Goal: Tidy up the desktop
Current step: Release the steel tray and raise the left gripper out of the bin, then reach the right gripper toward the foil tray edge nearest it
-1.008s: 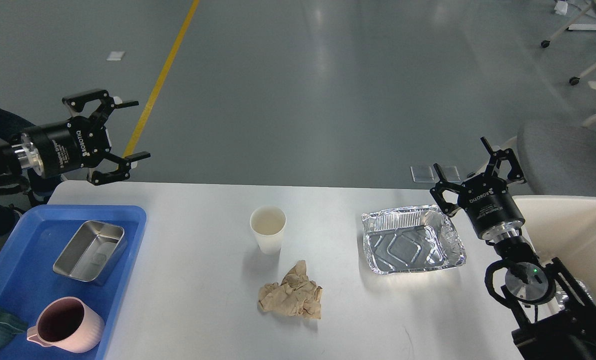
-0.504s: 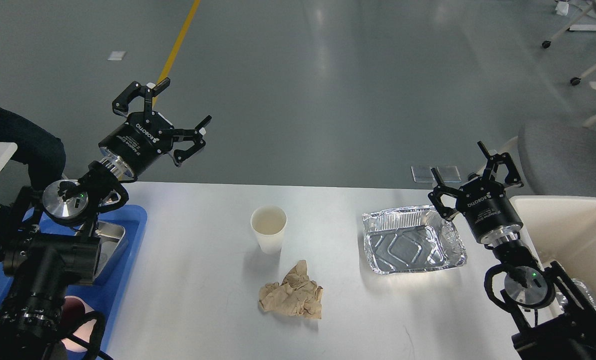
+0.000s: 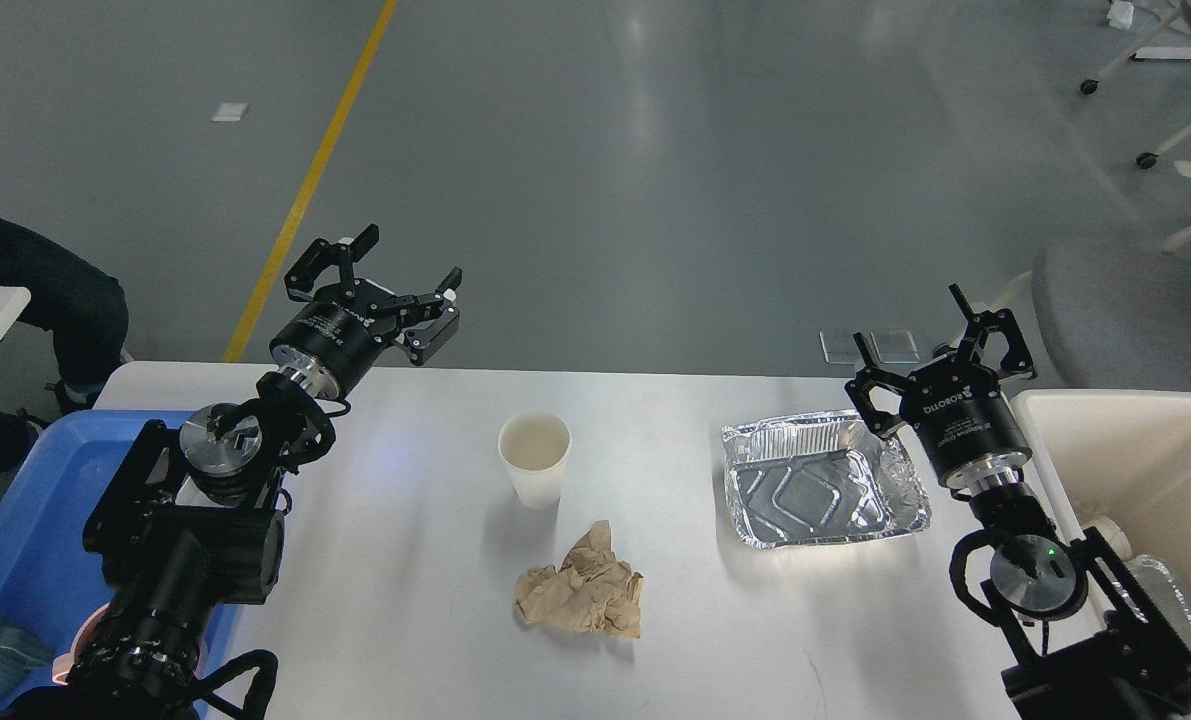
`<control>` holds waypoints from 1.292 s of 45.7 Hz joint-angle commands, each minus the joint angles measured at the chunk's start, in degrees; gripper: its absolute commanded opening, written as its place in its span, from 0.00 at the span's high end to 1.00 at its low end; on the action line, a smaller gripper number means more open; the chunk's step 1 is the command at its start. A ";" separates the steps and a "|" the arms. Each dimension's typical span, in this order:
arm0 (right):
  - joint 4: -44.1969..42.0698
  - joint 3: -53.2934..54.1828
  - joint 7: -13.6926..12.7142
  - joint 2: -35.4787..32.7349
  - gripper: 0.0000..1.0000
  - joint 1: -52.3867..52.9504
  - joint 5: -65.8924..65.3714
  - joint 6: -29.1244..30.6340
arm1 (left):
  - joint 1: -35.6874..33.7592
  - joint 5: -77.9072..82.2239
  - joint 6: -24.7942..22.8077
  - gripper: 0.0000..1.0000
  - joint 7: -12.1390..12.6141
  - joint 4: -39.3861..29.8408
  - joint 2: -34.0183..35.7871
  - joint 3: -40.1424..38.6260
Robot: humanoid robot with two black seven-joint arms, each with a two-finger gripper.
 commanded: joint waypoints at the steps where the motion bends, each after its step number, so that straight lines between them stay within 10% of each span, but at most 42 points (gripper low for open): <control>1: -0.43 1.90 0.03 0.68 0.00 -0.06 0.12 4.85 | 0.15 0.07 0.01 0.00 -0.02 0.01 0.05 0.01; 38: -2.72 5.07 0.03 0.68 0.00 -3.49 0.64 4.23 | 4.02 0.51 -0.16 0.00 -0.02 -0.08 0.49 0.18; 59: 1.84 -9.25 -0.59 -23.82 0.00 -9.99 -9.54 4.67 | 4.55 0.51 -2.00 0.00 0.33 0.01 1.10 1.68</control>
